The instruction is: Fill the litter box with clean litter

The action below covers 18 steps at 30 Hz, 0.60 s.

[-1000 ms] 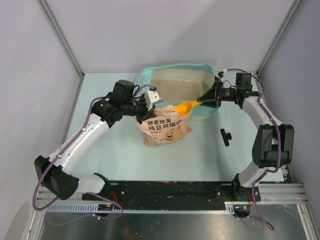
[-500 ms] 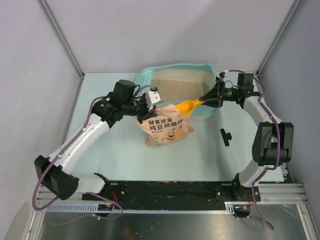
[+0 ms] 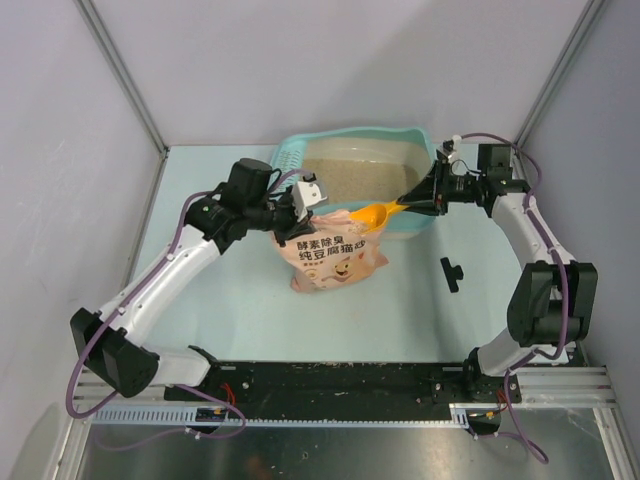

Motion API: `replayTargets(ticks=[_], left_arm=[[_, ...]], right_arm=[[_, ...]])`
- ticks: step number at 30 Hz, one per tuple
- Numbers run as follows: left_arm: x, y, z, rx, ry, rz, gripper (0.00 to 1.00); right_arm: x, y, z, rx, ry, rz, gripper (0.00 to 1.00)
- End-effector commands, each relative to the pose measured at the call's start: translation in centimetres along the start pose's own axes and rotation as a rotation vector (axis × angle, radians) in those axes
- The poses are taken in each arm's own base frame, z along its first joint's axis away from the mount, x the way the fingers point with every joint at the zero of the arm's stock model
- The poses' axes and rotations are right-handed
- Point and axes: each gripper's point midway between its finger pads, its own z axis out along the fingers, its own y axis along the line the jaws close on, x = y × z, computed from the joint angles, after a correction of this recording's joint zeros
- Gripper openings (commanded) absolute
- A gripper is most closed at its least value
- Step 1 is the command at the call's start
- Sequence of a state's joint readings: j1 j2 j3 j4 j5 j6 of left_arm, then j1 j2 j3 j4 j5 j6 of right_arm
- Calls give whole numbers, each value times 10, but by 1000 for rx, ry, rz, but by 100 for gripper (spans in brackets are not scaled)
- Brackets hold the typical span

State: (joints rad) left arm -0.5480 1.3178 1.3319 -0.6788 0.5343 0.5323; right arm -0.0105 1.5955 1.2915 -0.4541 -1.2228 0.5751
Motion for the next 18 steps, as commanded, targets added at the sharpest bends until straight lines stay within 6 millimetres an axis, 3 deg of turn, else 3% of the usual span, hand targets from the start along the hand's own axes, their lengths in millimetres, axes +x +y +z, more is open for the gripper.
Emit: replayTargets(ticks=[1, 5, 7, 9, 11, 14, 18], left_arm=[[-68, 16, -39, -91, -186, 138, 0], [-70, 15, -38, -80, -193, 134, 0], [-70, 15, -36, -75, -191, 130, 0], [-70, 15, -36, -79, -190, 133, 0], [-70, 17, -39, -98, -187, 135, 0], [-68, 17, -42, -114, -182, 143, 0], [-67, 17, -42, -117, -181, 142, 0]], right_arm=[[-19, -7, 3, 74, -63, -125, 0], [-33, -21, 7, 72, -99, 5, 0], [-47, -21, 17, 21, -116, -5, 0], [-49, -7, 25, -29, -101, -7, 0], [-52, 0, 10, -48, -98, 2, 0], [-45, -7, -12, -20, -106, -9, 0], [-41, -9, -27, 16, -130, -51, 0]])
